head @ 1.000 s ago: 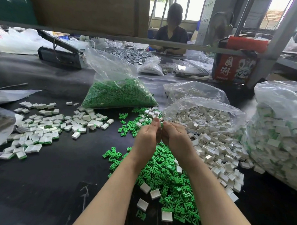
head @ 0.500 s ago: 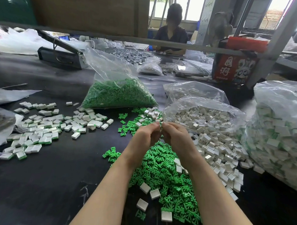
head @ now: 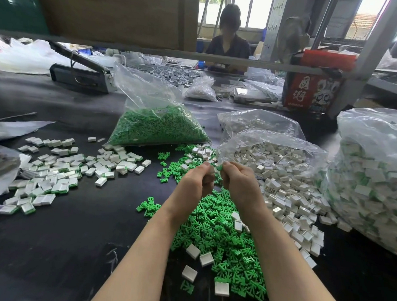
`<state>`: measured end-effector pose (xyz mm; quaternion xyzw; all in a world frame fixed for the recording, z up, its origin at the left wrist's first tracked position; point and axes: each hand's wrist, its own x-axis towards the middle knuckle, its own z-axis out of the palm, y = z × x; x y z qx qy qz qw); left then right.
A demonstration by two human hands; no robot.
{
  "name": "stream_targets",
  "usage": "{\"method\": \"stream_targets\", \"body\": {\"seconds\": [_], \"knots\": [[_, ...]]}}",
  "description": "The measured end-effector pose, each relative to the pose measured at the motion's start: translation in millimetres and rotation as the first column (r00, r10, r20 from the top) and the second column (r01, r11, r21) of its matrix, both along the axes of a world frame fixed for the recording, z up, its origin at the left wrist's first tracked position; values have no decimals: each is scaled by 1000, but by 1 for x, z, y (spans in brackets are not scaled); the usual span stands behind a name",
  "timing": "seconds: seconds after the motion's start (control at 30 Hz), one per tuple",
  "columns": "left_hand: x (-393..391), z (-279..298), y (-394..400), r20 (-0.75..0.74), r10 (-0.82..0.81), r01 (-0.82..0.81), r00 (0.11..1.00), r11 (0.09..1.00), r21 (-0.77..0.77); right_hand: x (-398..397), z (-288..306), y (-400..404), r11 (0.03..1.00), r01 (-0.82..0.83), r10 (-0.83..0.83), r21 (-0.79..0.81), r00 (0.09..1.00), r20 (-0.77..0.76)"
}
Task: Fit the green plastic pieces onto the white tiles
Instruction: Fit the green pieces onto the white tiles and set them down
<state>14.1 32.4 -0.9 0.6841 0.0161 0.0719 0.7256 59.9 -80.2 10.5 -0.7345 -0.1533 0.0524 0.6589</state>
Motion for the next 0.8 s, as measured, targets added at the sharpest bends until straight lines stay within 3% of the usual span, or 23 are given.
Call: {"method": "stream_targets", "body": {"seconds": [0.37,0.8], "knots": [[3,-3,-6,26,73,-72,997,997,-26,-6,-1,9,990,61,-66,126,997,37],[3,-2,-4,58,5,3,998,990,-143,-5,-3,10,987,70,-73,146,997,18]]}}
